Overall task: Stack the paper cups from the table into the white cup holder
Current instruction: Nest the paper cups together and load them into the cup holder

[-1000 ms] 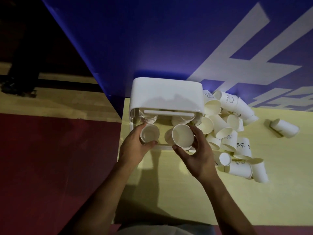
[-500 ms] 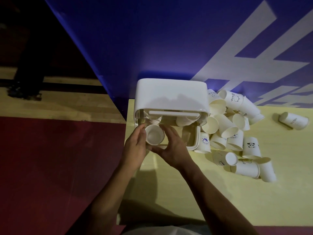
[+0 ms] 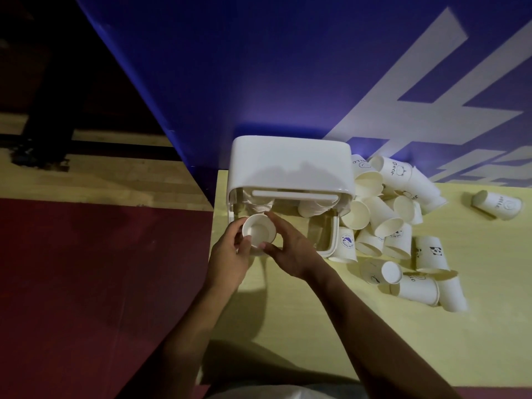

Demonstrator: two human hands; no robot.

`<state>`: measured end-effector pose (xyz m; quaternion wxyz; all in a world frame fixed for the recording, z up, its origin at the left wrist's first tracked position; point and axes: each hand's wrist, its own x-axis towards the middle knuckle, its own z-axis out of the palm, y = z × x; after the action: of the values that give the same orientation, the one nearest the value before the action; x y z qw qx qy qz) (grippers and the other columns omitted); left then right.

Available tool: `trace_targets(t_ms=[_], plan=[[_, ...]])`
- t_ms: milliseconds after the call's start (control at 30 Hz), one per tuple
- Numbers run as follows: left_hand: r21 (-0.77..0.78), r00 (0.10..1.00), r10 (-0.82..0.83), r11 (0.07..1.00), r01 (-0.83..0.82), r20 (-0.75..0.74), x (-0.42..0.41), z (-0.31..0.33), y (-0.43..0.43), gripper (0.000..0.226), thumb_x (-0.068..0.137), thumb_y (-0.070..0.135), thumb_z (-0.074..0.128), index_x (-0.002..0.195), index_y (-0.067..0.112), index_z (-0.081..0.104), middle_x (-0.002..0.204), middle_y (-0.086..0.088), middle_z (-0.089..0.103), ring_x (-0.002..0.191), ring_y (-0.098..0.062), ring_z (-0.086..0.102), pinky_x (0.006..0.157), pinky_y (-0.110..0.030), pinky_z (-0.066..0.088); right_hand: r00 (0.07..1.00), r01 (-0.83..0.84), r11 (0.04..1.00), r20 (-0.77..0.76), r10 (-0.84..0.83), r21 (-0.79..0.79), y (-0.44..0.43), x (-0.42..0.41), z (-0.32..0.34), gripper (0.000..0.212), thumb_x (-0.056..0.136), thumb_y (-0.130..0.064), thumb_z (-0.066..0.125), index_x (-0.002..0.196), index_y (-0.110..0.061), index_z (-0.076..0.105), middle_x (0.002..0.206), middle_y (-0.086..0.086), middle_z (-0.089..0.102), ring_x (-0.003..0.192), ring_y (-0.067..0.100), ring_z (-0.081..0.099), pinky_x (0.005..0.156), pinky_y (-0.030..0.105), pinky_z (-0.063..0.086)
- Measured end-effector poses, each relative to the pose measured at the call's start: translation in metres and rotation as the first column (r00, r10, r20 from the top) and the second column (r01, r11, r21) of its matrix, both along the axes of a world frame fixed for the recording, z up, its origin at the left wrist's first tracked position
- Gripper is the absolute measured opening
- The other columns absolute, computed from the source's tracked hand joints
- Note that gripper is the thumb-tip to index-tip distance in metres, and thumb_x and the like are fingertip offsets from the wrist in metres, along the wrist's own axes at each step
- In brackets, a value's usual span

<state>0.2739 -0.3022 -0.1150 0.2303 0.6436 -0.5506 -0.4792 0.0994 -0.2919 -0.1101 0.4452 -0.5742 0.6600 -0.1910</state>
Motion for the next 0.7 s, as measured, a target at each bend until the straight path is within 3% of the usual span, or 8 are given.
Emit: trace_targets(t_ms=[267,433,567,700], plan=[[-0.029,0.997,-0.028,0.999,0.030,0.067,-0.001,0.000,0.005,0.039,0.105,0.030,0.053,0.142,0.040,0.052,0.121,0.012,0.069,0.107,-0.007,0.066,0.081,-0.020,0.049,0.999,0.017,1.000,0.028,-0.017,0.000,0.003,0.001,0.002,0.077,0.094,-0.039,0.071,0.158,-0.026,0.030,0.157,-0.002,0.044,0.141,0.018,0.044,0.112,0.027,0.034],[-0.045,0.996,0.018,0.999,-0.014,0.087,-0.006,0.018,0.010,0.042,0.106,0.034,0.049,0.148,0.038,0.047,0.125,0.010,0.067,0.110,-0.011,0.066,0.086,-0.029,0.052,0.990,0.113,0.993,0.076,-0.115,0.032,0.013,-0.004,0.006,0.088,0.089,-0.055,0.071,0.159,-0.027,0.026,0.161,0.000,0.038,0.142,0.020,0.043,0.115,0.042,0.041],[-0.246,0.979,0.145,0.964,-0.106,0.145,-0.030,0.046,0.038,0.042,0.102,0.033,0.055,0.143,0.023,0.055,0.139,-0.001,0.061,0.125,-0.019,0.058,0.096,-0.030,0.044,0.962,0.233,0.971,0.133,-0.237,0.047,0.049,-0.038,0.013,0.085,0.087,-0.064,0.067,0.157,-0.028,0.034,0.158,-0.006,0.042,0.137,0.012,0.049,0.111,0.040,0.046],[-0.349,0.983,-0.134,0.922,0.169,0.123,-0.091,0.063,0.060,0.038,0.100,0.031,0.055,0.136,0.021,0.059,0.134,0.006,0.062,0.125,-0.004,0.055,0.101,-0.021,0.044,0.912,0.380,0.925,0.154,-0.379,0.023,0.099,-0.099,0.020,0.063,0.090,-0.058,0.067,0.145,-0.029,0.053,0.138,-0.016,0.061,0.121,-0.002,0.059,0.103,0.033,0.052]])
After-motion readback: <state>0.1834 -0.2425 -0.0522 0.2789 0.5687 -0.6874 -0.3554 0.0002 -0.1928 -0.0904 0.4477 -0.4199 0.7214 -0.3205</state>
